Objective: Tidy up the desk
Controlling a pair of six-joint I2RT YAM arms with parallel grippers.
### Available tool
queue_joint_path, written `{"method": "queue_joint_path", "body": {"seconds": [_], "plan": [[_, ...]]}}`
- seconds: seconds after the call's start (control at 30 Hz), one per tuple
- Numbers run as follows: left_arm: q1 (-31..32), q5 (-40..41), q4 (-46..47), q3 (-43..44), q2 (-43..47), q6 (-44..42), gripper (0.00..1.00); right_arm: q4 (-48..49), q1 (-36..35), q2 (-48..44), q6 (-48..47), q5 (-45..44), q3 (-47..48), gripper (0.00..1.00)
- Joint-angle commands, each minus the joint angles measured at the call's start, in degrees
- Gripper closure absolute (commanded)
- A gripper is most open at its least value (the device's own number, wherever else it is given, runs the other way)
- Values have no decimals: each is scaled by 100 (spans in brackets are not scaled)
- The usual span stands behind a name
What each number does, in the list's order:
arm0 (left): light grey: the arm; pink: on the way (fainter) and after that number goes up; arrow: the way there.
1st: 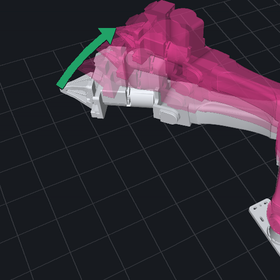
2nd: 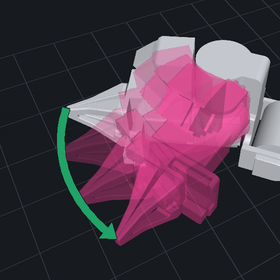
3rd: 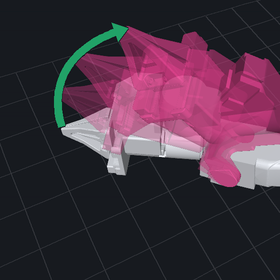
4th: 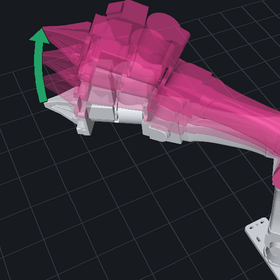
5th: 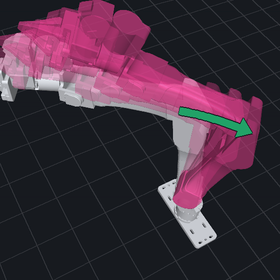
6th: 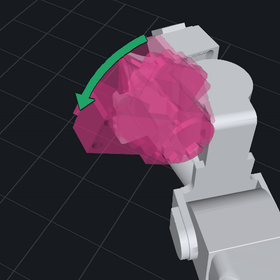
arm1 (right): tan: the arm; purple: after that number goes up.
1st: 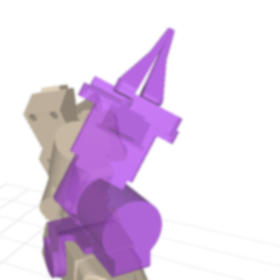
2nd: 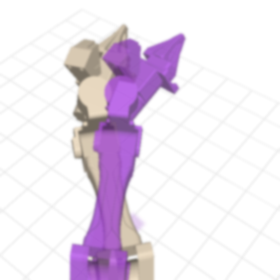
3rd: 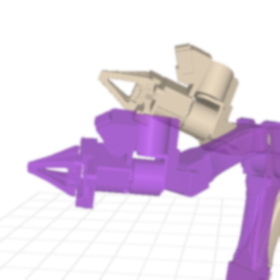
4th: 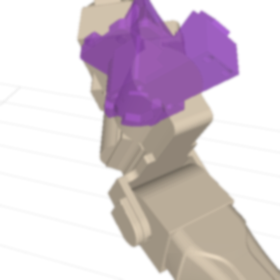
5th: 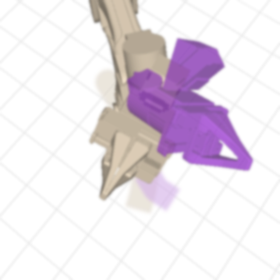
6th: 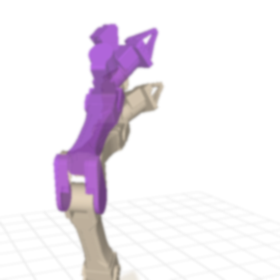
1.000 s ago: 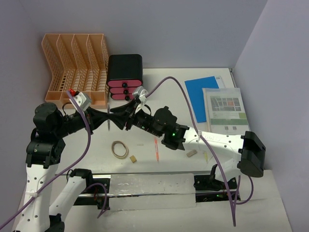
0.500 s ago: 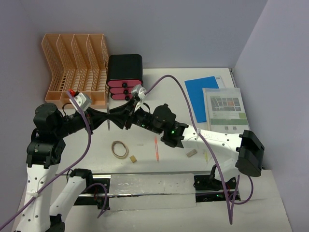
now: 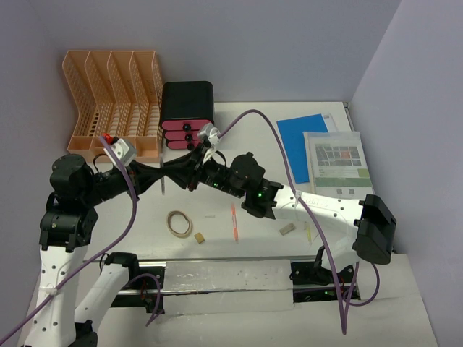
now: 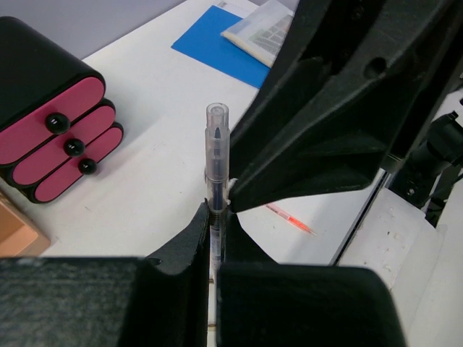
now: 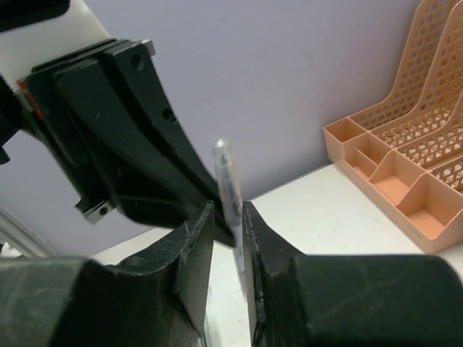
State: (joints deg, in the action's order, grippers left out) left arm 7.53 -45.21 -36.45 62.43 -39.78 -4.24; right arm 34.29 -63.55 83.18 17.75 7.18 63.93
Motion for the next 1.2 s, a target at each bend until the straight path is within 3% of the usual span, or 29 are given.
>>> {"method": "queue_joint_path", "body": {"seconds": [0.0, 0.63, 0.93, 0.97, 1.03, 1.17], "plan": [[21, -274, 89, 32, 19, 2, 100, 306, 35, 7, 39, 66, 416, 71], [21, -139, 122, 173, -12, 32, 100, 211, 34, 264, 53, -36, 363, 64], [21, -137, 169, 225, -29, 74, 100, 122, 35, 397, 35, 25, 410, 78], [21, -137, 178, 225, -29, 81, 100, 122, 35, 406, 35, 29, 405, 82], [21, -129, 187, 239, -52, 81, 100, 177, 35, 405, 35, 38, 359, 100], [21, -142, 212, 206, -58, 53, 100, 381, 27, 331, -4, -12, 210, 100]]}}
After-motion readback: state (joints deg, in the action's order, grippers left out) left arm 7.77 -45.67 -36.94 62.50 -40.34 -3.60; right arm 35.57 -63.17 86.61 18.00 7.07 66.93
